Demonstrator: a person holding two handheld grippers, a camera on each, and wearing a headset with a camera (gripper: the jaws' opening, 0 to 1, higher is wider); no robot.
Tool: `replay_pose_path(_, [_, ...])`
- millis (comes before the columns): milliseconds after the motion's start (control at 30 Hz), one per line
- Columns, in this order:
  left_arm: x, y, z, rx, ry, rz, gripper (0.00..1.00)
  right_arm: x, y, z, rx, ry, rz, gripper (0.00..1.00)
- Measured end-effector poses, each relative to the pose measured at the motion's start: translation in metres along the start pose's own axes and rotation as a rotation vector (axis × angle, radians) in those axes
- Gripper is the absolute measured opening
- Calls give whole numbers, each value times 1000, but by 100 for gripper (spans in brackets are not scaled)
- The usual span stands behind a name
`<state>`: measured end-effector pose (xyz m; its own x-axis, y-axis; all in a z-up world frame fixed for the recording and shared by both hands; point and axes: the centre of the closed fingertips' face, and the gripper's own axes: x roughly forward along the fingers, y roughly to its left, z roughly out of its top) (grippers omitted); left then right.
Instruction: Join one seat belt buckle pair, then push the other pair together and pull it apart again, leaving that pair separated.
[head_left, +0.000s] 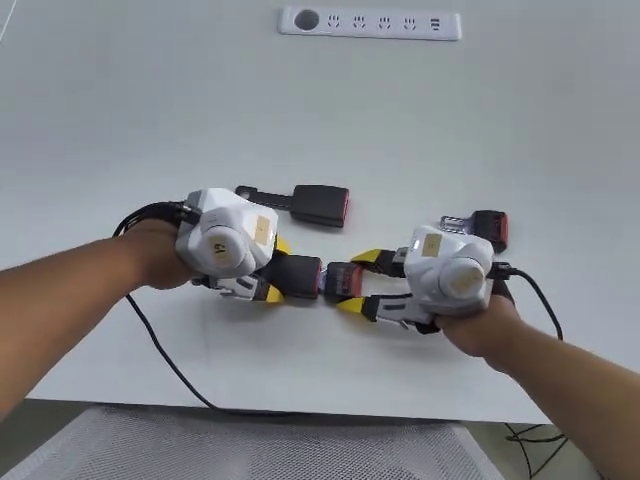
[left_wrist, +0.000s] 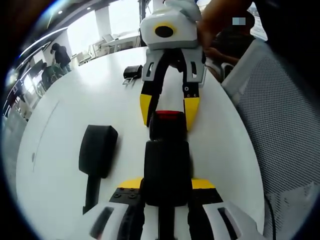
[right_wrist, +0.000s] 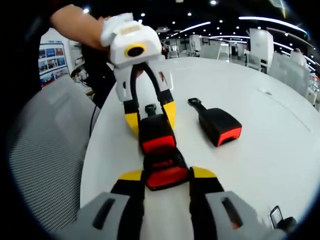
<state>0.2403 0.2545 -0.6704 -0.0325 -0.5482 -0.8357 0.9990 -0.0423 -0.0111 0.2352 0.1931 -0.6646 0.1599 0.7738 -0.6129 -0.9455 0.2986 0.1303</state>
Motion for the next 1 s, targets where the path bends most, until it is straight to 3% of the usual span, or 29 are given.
replay_pose_path(600, [3,3,1,0,0,2,34,-1,-3,-4,-26,34,-4,33])
replay_pose_path(767, [3,3,1,0,-12,2,33,-1,-3,-5,-42,40,1,33])
replay_pose_path(1000, [1,2,2,-6,-49,1,33,-2,-4,-6,-33,6,-7,33])
